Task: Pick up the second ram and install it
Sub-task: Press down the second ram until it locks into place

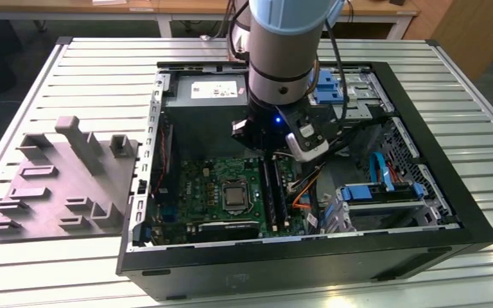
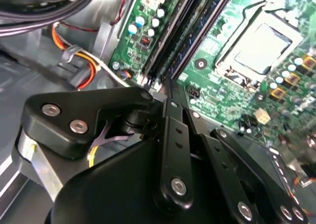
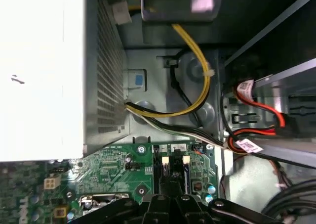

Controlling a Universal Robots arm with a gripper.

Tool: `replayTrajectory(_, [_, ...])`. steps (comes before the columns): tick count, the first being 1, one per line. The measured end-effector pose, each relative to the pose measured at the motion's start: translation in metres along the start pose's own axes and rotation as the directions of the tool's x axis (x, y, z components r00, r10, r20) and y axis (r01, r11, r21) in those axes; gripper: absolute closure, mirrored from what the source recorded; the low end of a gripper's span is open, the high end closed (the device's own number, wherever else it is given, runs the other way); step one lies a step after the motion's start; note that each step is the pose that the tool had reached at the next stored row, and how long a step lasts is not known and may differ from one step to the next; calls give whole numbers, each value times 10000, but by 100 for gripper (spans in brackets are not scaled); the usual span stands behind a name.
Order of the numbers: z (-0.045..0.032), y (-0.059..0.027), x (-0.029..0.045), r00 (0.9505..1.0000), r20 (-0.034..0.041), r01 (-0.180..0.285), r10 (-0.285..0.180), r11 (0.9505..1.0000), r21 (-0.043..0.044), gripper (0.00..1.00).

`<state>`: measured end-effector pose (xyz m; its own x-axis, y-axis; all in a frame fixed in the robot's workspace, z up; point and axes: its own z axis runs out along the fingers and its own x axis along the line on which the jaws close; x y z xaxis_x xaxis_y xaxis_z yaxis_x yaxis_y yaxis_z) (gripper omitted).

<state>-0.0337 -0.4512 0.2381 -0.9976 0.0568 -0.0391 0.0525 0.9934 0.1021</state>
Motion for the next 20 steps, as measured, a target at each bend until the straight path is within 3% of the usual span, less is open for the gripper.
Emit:
replayTrajectory(4, [-15, -2, -1, 10000, 0, 0, 0, 10000, -3, 90])
replayTrajectory(7, [-20, -52, -4, 10000, 0, 0, 0, 10000, -2, 90])
replayTrajectory(20, [-60, -452, -27, 10000, -1, 0, 0, 10000, -1, 90])
